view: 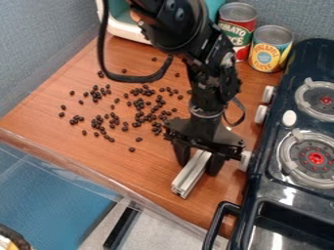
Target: Sweep into pile
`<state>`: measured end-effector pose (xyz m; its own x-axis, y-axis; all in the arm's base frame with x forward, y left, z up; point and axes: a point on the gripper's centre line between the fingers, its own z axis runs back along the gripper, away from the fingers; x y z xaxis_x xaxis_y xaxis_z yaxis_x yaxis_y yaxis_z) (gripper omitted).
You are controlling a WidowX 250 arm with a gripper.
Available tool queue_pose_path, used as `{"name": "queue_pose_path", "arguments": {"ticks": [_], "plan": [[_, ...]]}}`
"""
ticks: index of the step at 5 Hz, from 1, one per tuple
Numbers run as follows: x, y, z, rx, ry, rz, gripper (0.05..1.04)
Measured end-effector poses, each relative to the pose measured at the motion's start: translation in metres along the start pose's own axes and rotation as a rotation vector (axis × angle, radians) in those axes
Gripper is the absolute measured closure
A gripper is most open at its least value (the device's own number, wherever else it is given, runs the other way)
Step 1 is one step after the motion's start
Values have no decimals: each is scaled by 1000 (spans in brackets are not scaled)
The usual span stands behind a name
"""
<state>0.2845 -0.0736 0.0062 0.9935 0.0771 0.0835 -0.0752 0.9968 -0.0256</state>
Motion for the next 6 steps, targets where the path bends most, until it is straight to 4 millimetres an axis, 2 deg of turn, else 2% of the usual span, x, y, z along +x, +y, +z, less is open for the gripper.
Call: {"name": "queue_pose_path", "arguments": {"ticks": [1,2,3,4,5,6], "plan": [[-3,4,2,-31,57,20,685],[8,10,34,-179,92,182,695],[28,35,76,-335,105,406,695],[31,50,105,-420,117,554,695],[29,68,110,-417,105,696,697],[16,83,97,-309,115,914,697]]}}
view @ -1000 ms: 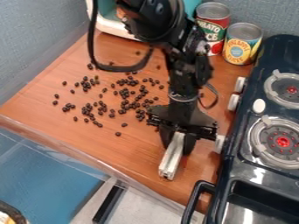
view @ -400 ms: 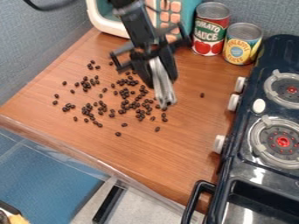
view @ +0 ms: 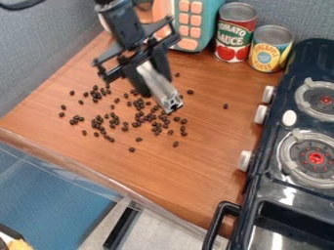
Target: Sweep into pile
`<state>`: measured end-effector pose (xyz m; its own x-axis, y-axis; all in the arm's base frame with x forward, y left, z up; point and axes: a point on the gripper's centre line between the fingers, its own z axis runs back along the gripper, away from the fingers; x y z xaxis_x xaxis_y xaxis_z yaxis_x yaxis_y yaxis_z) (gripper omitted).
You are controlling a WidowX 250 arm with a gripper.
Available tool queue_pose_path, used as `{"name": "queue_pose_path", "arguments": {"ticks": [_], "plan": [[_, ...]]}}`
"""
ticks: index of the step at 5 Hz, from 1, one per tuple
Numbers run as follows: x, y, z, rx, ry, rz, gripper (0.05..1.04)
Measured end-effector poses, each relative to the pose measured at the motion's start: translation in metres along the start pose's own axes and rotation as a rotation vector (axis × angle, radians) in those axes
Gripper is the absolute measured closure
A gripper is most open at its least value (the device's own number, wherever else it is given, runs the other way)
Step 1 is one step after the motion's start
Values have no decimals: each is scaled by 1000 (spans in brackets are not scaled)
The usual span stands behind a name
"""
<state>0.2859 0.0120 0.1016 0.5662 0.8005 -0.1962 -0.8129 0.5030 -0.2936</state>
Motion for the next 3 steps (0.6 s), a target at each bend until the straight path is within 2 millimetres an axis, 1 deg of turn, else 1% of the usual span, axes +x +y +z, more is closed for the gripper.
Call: {"name": "queue_pose_path", "arguments": {"ticks": [1,2,3], "plan": [[12,34,-12,57,-47,183,697],[13,59,-22,100,-103,290,697],[23,74,-18,80,-173,452,697]]}}
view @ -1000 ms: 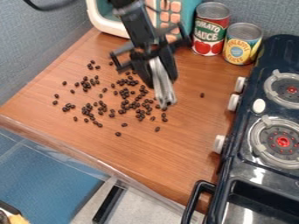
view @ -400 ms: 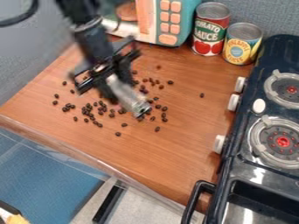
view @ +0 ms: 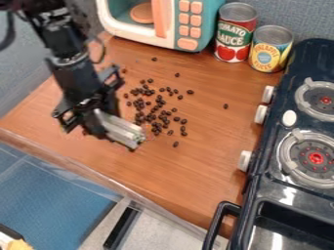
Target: Sweep into pile
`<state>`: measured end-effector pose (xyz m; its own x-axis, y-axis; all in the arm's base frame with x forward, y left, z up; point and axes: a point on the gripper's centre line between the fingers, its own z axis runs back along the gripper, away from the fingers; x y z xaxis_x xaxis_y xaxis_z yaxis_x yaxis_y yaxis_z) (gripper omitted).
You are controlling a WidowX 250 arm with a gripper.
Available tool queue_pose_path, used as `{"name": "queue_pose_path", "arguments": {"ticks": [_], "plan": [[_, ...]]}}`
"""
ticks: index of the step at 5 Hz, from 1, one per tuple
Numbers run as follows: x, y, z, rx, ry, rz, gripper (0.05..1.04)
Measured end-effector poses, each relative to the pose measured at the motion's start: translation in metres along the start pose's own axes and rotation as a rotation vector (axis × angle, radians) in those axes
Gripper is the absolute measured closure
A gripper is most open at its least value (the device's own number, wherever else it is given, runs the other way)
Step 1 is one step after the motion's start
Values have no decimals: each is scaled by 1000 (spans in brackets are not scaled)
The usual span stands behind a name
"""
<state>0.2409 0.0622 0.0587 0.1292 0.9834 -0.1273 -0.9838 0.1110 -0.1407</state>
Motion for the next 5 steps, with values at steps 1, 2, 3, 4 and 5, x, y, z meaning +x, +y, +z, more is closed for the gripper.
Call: {"name": "queue_pose_path", "arguments": {"ticks": [1,2,3,4,5], "plan": [[16,11,-3,-16,-33,146,697],[33,13,-10,-60,-46,247,697],[40,13,-24,-49,-59,261,697],[44,10,-33,-15,-76,216,697],[41,11,-43,24,-96,152,697]]}}
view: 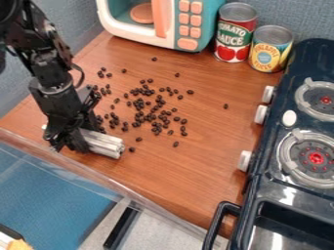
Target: Sweep into pile
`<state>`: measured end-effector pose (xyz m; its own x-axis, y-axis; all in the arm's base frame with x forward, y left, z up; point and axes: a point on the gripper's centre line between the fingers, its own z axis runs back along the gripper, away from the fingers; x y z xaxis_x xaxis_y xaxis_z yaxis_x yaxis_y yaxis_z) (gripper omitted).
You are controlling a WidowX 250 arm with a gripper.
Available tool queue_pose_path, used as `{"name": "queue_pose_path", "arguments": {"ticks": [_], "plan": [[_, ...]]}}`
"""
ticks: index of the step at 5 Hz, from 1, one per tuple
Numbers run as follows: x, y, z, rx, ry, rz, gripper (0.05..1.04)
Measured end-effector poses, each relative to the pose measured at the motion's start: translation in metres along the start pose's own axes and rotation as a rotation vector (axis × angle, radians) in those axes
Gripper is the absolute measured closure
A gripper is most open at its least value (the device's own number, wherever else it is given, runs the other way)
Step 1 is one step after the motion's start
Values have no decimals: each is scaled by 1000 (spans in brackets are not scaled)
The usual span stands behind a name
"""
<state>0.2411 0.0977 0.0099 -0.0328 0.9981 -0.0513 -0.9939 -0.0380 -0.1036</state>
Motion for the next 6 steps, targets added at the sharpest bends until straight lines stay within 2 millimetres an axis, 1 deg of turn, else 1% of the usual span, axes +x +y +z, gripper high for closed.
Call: {"name": "queue_pose_path", "arguments": {"ticks": [1,2,3,6], "plan": [[-1,-6,-4,20,-16,-54,697],[0,-23,-6,-2,-32,-65,697],[5,-43,-9,-15,-41,-32,697],[11,-83,-15,-48,-89,18,697]]}}
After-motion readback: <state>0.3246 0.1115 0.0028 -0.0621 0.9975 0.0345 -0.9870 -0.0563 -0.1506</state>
